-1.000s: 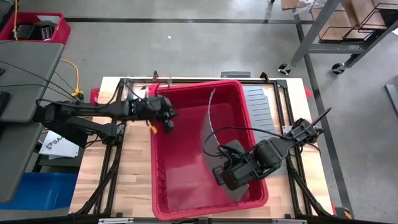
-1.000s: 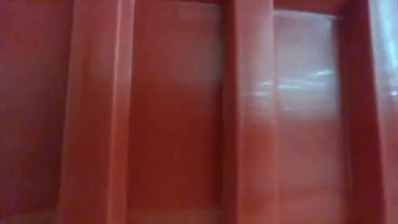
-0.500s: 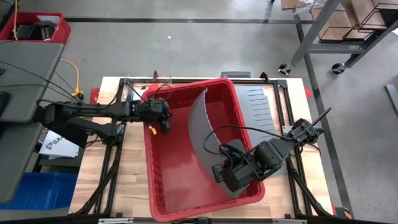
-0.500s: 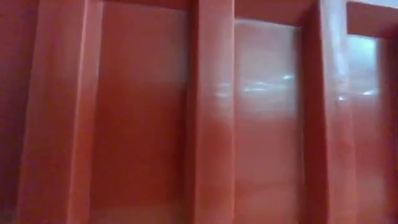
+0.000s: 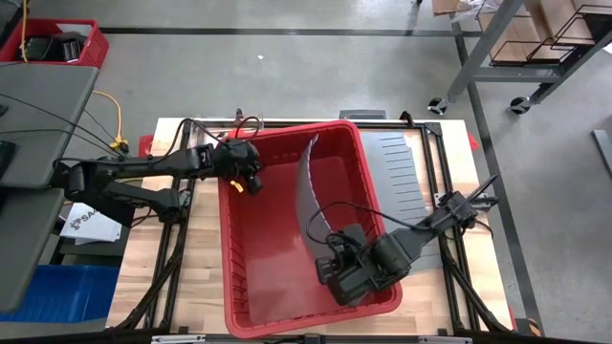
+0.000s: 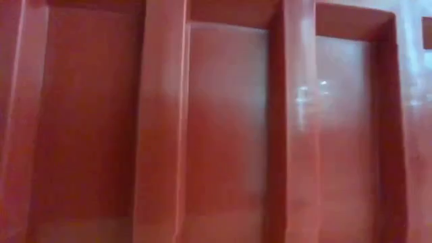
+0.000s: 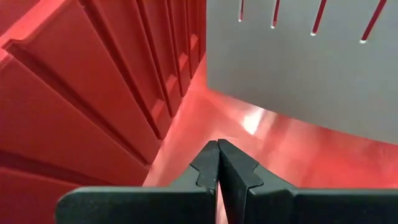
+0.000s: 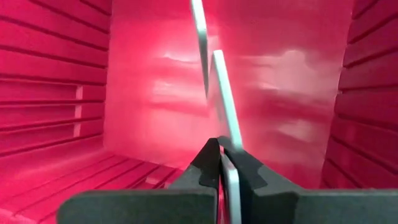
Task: Sort blocks
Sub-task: Assemble the bin divider into the red bin
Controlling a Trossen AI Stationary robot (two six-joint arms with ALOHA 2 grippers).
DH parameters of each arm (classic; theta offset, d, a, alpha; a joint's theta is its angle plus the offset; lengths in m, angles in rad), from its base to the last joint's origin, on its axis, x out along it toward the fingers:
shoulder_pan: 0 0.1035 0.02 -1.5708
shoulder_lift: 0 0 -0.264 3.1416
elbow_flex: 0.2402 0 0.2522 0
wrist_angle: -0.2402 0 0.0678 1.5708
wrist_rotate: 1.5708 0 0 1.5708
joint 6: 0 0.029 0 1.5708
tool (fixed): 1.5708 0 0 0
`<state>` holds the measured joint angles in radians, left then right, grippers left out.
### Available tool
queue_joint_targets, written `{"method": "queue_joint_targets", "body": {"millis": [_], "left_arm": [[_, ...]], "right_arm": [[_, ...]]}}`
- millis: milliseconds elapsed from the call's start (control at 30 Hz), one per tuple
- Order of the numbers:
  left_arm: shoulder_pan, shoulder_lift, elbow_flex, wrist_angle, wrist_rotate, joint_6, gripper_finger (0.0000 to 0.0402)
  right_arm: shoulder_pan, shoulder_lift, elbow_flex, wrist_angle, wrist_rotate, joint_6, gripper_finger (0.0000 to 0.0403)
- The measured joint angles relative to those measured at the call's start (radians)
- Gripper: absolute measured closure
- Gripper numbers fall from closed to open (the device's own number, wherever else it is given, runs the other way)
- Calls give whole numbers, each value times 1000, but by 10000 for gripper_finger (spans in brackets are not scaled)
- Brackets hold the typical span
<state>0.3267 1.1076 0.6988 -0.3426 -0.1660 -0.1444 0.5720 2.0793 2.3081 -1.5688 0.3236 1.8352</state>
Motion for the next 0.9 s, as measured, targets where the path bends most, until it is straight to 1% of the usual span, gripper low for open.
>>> {"method": "queue_joint_targets", "body": {"millis": [367, 500, 633, 733, 800, 900], "left_arm": [[14, 0, 1, 2, -1, 8, 402], [16, 0, 1, 3, -1, 33, 402], [16, 0, 1, 4, -4, 60, 402], [16, 0, 1, 2, -7, 69, 402], [16, 0, 1, 1, -7, 69, 402], [16, 0, 1, 1, -1, 70, 401]], "right_arm": [[0, 69, 1, -5, -12, 132, 403], [4, 104, 0, 2, -48, 180, 403], [4, 133, 0, 27, -90, 191, 403], [5, 151, 0, 69, -96, 193, 401], [5, 151, 0, 84, -96, 196, 392], [5, 149, 0, 83, -91, 196, 363]]}}
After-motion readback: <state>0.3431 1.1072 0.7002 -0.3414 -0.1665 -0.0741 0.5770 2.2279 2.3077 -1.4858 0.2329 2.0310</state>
